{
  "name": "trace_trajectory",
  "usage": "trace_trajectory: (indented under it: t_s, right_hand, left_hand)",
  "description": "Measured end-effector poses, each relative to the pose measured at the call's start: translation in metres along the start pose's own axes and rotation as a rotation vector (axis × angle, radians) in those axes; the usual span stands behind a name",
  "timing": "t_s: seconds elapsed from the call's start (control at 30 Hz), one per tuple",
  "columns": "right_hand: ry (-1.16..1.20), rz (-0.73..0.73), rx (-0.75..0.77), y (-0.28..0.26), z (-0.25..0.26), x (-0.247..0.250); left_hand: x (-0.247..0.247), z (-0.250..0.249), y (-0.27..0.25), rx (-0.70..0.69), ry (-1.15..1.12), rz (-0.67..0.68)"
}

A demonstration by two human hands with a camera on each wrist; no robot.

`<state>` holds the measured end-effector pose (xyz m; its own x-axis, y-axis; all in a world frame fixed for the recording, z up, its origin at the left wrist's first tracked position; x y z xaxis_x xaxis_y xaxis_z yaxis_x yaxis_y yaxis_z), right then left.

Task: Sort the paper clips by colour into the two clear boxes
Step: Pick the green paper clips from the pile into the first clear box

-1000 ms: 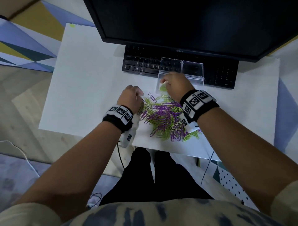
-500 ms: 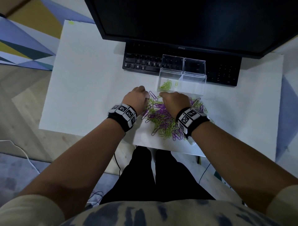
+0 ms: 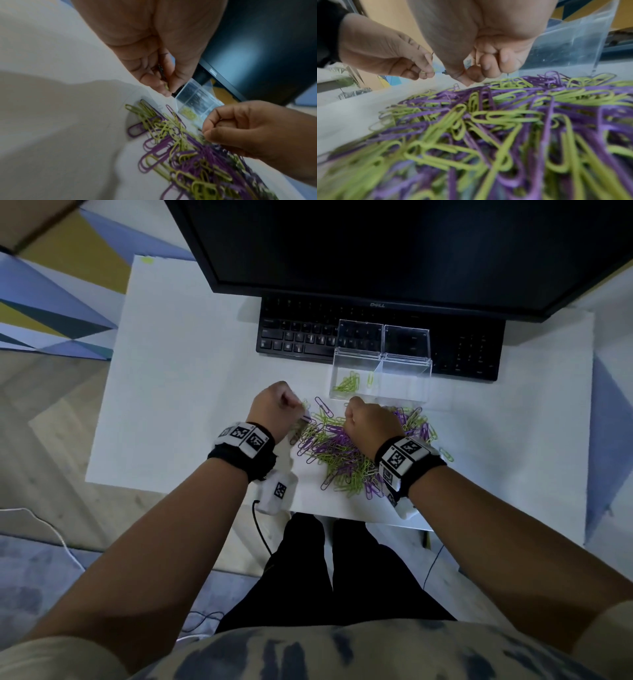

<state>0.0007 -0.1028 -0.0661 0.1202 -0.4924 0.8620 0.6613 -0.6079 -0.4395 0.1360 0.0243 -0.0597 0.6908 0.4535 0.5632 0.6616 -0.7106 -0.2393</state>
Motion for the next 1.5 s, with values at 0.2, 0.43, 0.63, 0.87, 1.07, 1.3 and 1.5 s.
trace_trajectory:
  t_s: [0.2,0.43,0.63,0.87,1.07,1.3,1.5]
  right_hand:
    - [0.034,0.011,-0.026,-0.004,0.027,-0.002]
    - [0.168,0.039,-0.149,-0.002,0.026,-0.012]
    - [0.526,0.046,-0.190,-0.005,0.010,-0.003]
    - [1.036,0.198,-0.329,-0.014,-0.018,0.009]
    - [1.442,0.309,-0.347,-0.027,-0.032,0.011]
    - [0.825,0.079,-0.273,-0.024,-0.041,0.014]
    - [0.188,-0.076,-0.051,-0.009,-0.017,0.006]
  left_hand:
    - [-0.007,0.016,-0.003,0.132,-0.249,-0.013]
    - [-0.023,-0.008,0.003,0.004,0.024,0.088]
    - [-0.039,-0.020,0.006,-0.319,0.427,0.339]
    - [-0.042,-0.021,0.006,-0.387,0.510,0.336]
    - [-0.049,-0.022,0.010,-0.346,0.591,0.362]
    - [-0.031,-0.019,0.009,-0.223,0.247,0.184]
    - [-0.013,-0.009,0.006,-0.037,-0.058,0.025]
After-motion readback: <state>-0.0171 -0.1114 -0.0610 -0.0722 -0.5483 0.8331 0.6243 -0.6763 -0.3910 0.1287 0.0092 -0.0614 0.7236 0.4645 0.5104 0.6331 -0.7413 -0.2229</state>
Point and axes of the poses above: each hand's wrist, its own y-axis towards the middle knuckle, its own x-axis out of the back of the hand, z = x × y, the point moved 6 cm from there along y, towards the middle knuckle, and after that the axes turned 12 degrees about -x, right-handed, at the moved point
